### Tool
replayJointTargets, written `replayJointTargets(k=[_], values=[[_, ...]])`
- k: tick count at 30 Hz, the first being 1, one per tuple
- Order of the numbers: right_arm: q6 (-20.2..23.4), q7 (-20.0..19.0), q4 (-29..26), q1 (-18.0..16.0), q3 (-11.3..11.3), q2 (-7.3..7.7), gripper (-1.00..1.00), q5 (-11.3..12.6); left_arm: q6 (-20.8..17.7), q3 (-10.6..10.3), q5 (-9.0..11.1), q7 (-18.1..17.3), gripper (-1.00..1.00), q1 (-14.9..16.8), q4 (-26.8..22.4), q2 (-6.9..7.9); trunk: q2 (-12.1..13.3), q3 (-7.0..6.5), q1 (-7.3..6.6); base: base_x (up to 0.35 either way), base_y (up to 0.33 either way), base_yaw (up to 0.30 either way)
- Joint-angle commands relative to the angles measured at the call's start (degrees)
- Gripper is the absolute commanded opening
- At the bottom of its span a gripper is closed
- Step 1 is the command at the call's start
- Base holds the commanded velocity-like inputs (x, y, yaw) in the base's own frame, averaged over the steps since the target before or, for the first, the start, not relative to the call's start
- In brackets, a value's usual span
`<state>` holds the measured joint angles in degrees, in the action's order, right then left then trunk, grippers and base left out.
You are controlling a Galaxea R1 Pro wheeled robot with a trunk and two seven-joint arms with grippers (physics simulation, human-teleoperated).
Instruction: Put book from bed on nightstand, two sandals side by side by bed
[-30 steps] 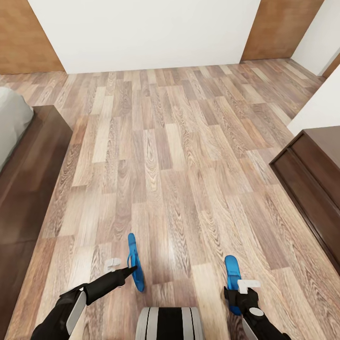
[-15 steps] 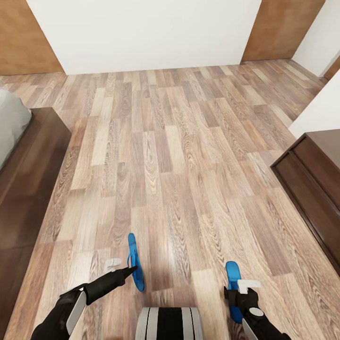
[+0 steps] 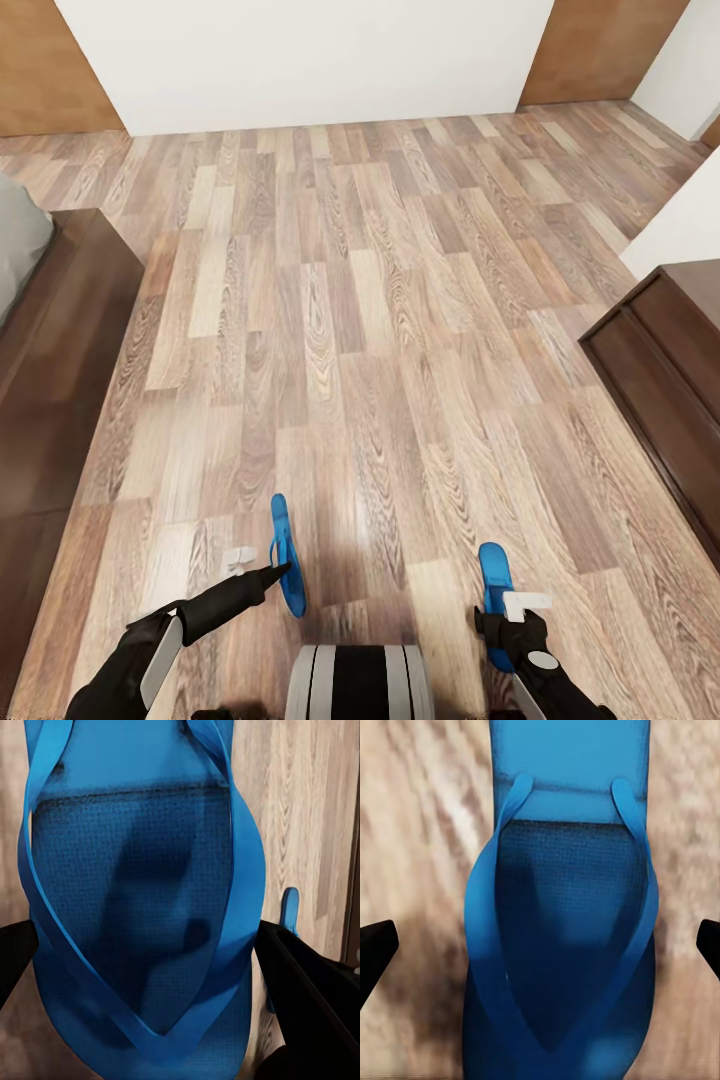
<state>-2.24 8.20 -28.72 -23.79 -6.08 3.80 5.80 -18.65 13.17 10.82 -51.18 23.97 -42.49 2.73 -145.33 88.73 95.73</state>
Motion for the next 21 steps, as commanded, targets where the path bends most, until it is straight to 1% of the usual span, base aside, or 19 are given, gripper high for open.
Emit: replayJointTargets(k=[1, 7, 15, 21], values=[[-0.22, 0.37, 0.04, -0.03, -0.49, 0.06, 1.00, 0.61, -0.53, 0.07, 0.43, -0.15, -1.00, 0.02, -0.03, 0.00, -0.01, 0.04, -0.01, 0.000, 0.000, 0.000], [-0.22, 0.41, 0.05, -0.03, -0.49, 0.06, 1.00, 0.62, -0.51, 0.07, 0.43, -0.15, -1.00, 0.02, -0.01, 0.00, -0.01, 0.04, -0.01, 0.000, 0.000, 0.000], [-0.22, 0.40, 0.01, -0.03, -0.43, 0.06, 1.00, 0.62, -0.54, 0.01, 0.43, -0.15, -1.00, 0.02, -0.02, 0.00, -0.12, 1.81, 0.19, 0.000, 0.000, 0.000], [-0.22, 0.37, 0.00, -0.03, -0.44, 0.07, 1.00, 0.62, -0.60, 0.01, 0.43, -0.21, -1.00, 0.02, -0.03, 0.00, -0.12, 1.81, 0.19, 0.000, 0.000, 0.000]])
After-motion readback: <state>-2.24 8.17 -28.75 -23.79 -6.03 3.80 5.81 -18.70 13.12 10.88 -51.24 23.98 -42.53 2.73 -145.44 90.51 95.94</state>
